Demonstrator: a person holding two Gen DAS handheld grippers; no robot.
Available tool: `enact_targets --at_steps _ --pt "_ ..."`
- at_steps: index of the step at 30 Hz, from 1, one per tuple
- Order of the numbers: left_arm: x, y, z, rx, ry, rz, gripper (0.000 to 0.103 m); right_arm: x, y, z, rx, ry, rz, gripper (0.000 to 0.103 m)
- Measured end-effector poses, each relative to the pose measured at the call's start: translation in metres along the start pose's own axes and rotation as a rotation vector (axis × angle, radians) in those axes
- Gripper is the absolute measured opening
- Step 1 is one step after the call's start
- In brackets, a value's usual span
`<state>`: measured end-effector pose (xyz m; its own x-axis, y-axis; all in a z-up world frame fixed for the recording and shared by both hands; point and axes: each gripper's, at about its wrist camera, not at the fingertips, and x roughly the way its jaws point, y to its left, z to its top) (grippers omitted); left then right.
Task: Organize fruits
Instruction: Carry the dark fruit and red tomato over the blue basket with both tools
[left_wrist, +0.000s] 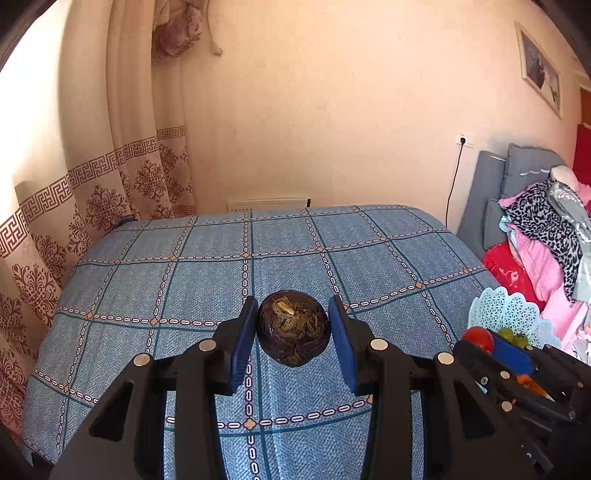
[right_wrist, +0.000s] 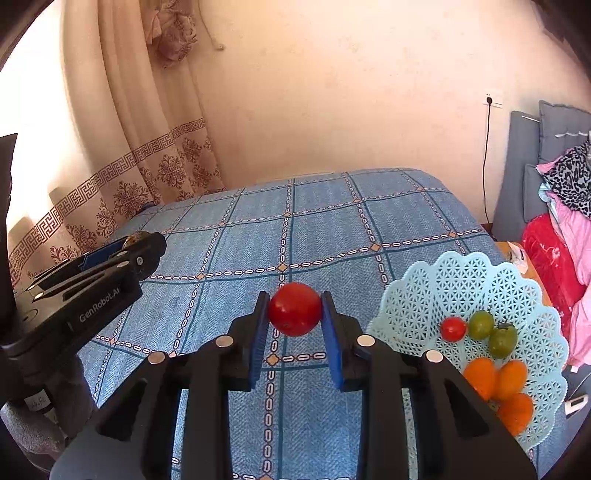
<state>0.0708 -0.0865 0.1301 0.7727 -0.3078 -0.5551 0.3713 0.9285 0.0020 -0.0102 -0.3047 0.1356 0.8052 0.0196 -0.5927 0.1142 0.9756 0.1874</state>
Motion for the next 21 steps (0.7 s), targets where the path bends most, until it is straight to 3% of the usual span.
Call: enact_targets --at_steps 21 --pt "-0.019 -0.092 -0.037 0.250 -0.018 -0.118 0.040 -0.046 -0.101 -0.033 0.187 -0.041 -0.152 0.029"
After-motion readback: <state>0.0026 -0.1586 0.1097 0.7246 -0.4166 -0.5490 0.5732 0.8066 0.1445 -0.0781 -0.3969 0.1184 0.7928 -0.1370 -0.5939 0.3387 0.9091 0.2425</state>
